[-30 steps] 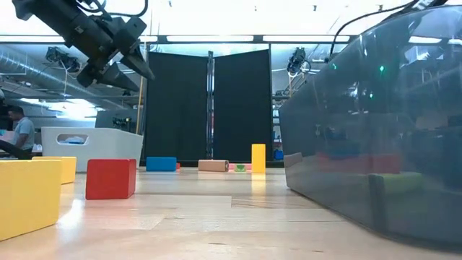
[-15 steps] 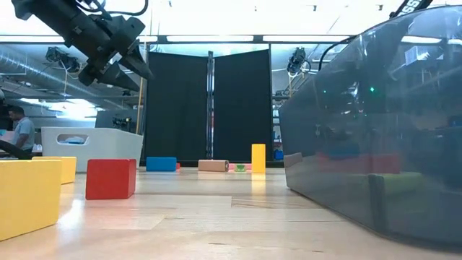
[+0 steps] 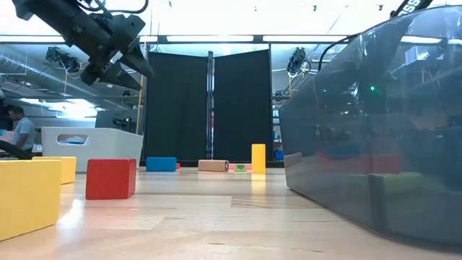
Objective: Sort blocks by size
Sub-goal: Put the brown rectangular block into the black bin
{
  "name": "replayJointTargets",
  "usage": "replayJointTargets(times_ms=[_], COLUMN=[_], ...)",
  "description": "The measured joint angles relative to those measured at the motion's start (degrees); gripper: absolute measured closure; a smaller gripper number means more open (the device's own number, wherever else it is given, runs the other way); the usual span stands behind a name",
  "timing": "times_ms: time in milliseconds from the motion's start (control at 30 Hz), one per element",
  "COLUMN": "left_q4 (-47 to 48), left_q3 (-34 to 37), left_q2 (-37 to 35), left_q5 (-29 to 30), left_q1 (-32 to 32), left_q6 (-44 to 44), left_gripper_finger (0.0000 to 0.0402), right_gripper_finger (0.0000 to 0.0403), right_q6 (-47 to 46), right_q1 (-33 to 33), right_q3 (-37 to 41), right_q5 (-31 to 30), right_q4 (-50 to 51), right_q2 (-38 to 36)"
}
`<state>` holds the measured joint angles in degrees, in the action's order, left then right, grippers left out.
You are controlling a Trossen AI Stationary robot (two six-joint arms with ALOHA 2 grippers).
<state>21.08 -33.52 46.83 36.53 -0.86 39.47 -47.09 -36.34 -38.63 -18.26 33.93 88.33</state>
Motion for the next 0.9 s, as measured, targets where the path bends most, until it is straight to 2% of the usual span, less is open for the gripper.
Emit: replayJointTargets(times_ms=[200,400,533,667,800,900], left_q4=[-3.0,-6.6,-10.3,-13.9,-13.9,-14.0], left_q3=[0.0,-0.1,-0.1,-0.2,-2.3,-4.8], left_q2=[1.0,5.5,9.3,13.4,17.9,20.8], left_q5=[-3.8,-5.8,-8.5,-11.4,-11.8,-11.8], left_q1=[0.0,0.0,0.1,0.9,1.7,2.5], left_q6=[1.6,3.2,2.9,1.1,-1.0,-5.2], left_gripper_finger=[0.0133,0.0133,0.0133,0.0133,0.0133,0.0133], right_gripper_finger=[0.0292,0.0292,0.0292,0.0292,0.0292,0.0292], right_q6=[3.8,2.3,3.8,6.9,8.2,8.3], right_q1=[1.7,9.5,19.5,33.1,47.8,57.9], right_q3=[0.5,0.5,0.4,0.4,0.3,0.3], right_q5=[-0.2,-2.7,-2.8,-0.9,-0.4,0.4], right_q4=[1.3,6.2,4.1,-2.9,-9.7,-16.4], right_q2=[-2.9,-14.2,-23.2,-29.3,-30.1,-27.4])
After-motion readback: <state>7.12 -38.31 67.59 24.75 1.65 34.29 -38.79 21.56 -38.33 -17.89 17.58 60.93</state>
